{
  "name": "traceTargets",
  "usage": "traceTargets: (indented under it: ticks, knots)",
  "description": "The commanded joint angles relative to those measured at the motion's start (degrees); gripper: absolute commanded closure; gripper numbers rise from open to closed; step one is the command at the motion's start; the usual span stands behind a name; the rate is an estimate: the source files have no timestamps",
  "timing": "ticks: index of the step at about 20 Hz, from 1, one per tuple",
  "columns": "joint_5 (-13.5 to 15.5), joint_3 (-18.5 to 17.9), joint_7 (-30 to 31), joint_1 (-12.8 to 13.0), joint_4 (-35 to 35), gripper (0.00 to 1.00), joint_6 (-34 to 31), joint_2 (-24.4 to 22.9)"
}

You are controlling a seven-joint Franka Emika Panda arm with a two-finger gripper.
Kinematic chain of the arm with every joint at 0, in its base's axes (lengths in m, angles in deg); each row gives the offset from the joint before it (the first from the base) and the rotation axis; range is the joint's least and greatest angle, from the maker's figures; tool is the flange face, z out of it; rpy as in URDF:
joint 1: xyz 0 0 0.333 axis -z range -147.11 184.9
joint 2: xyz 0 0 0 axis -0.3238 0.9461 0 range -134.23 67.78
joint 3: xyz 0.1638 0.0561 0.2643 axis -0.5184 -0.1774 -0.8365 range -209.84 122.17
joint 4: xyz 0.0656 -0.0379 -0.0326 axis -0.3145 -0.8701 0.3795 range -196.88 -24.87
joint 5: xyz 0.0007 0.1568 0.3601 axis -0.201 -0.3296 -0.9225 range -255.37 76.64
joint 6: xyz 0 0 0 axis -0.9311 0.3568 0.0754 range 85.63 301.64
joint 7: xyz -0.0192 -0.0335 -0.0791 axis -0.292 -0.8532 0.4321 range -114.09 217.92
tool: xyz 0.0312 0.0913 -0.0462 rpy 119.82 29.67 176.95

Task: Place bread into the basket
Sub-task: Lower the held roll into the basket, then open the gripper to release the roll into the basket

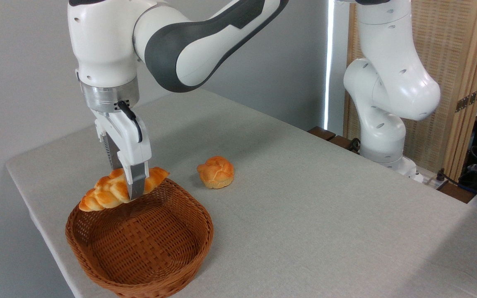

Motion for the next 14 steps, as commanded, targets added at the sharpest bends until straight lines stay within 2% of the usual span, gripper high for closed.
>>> traceTargets:
  ticks: [1, 10, 14]
  knots:
    - [-0.9, -0.3, 1.1, 0.3, 0.6, 0.0, 0.6, 0.1]
    - [-0.8, -0.3, 1.1, 0.3, 0.6, 0.0, 0.5, 0.0]
    - [-0.8, -1.2, 5.0, 0.3, 2.1, 0.0, -1.0, -0.9]
